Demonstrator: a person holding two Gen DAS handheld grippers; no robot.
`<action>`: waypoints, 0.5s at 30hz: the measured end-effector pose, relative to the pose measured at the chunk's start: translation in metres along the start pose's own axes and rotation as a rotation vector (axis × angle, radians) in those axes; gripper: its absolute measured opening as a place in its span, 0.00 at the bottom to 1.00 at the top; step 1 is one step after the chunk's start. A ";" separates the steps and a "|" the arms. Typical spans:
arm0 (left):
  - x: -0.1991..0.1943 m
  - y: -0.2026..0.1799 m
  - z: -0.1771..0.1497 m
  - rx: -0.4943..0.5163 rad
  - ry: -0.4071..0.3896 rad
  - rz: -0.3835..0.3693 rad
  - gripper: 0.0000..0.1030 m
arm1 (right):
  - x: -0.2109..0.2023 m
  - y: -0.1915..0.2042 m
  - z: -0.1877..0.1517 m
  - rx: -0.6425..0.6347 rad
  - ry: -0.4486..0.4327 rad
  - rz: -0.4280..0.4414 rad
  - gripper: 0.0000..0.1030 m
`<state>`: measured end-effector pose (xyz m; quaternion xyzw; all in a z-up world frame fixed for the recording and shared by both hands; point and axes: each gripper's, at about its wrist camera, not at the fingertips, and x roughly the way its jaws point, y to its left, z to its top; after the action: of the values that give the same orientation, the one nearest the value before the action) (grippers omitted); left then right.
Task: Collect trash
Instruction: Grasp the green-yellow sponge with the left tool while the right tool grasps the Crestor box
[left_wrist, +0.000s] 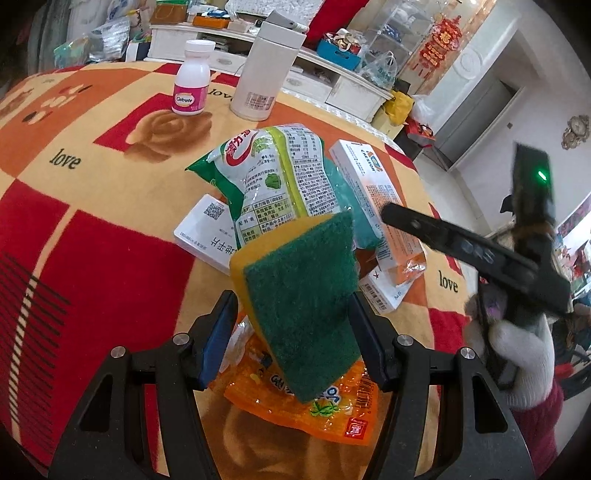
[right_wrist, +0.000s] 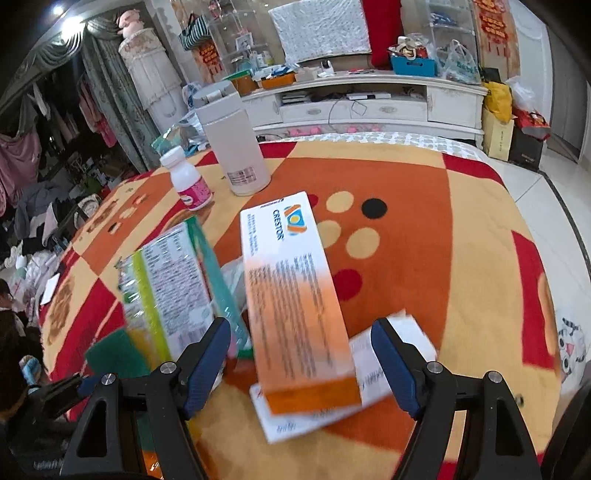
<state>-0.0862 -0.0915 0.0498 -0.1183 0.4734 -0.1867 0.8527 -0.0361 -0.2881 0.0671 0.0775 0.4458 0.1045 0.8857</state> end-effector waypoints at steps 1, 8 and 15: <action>0.000 0.000 0.000 0.003 0.002 0.001 0.59 | 0.004 0.001 0.003 -0.005 0.003 -0.001 0.74; 0.004 -0.005 -0.005 0.037 0.010 -0.009 0.40 | 0.029 0.015 0.012 -0.065 0.028 -0.025 0.56; -0.017 -0.007 -0.003 0.051 -0.018 -0.060 0.22 | -0.002 0.008 0.006 -0.045 -0.034 -0.006 0.55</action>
<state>-0.0984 -0.0902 0.0637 -0.1122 0.4569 -0.2233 0.8537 -0.0334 -0.2812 0.0741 0.0582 0.4283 0.1104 0.8950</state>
